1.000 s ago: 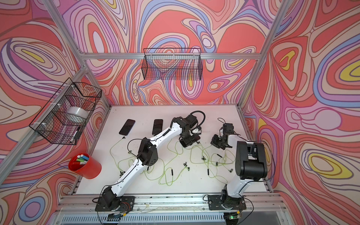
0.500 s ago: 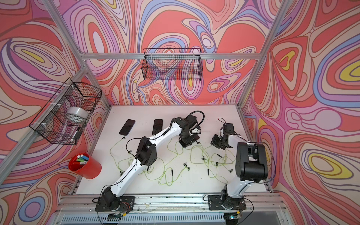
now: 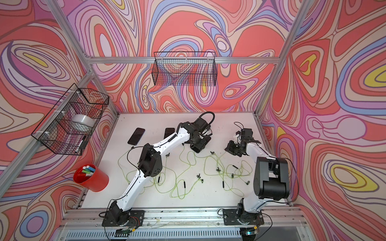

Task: Plug wired earphones into phones
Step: Pick up the phone at the center of the board.

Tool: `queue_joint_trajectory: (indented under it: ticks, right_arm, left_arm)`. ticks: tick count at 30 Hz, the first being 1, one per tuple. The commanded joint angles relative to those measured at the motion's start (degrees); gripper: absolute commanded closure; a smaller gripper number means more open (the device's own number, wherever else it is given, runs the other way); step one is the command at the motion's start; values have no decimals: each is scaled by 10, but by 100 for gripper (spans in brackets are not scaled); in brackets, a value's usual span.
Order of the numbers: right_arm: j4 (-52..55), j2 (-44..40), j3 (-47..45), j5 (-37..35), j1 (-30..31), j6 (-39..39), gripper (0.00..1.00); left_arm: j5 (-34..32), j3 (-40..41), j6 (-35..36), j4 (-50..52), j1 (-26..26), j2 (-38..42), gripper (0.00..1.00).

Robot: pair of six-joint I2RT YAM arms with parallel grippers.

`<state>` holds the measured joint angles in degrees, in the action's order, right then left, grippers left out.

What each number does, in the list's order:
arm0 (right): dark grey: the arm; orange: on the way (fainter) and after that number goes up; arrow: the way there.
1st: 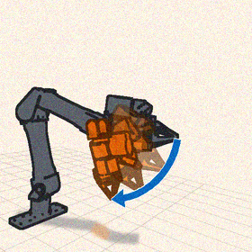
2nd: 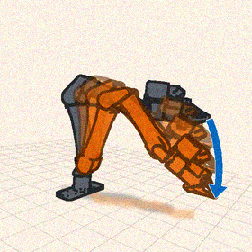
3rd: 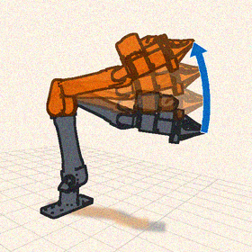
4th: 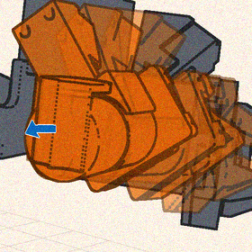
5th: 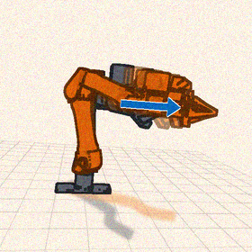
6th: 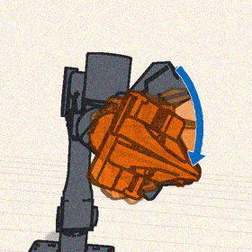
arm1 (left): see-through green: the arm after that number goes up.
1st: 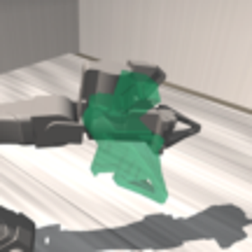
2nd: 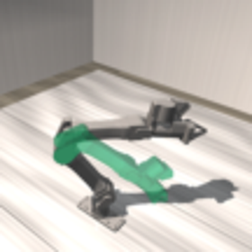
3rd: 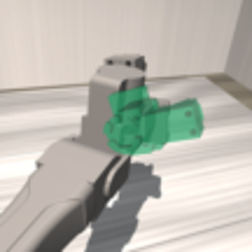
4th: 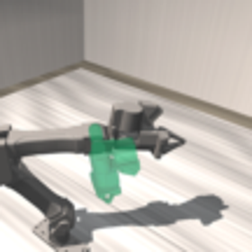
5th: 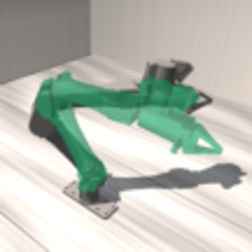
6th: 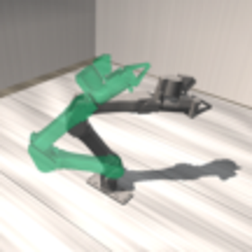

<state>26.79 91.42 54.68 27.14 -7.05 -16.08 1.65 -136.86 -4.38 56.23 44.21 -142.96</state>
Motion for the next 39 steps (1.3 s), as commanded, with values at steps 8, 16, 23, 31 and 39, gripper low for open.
queue_joint_trajectory:
  ticks: [8, 16, 23, 31, 39]
  right_arm:
    - [56, -75, 32, 45, 37, 37, 99]
    - [-62, -108, -1, 66, 111, -16, 100]
    - [-201, -111, -34, 23, 191, -56, 100]
    - [-315, -120, -77, -75, 258, -73, 100]
    - [-342, -160, -110, -140, 269, -56, 100]
  left_arm:
    - [122, 212, -274, -209, -58, 195, 76]
    - [171, 325, -486, -358, -86, 257, 100]
    - [181, 369, -660, -451, -89, 270, 100]
    - [186, 436, -829, -538, -92, 294, 100]
    - [172, 537, -979, -614, -100, 329, 100]
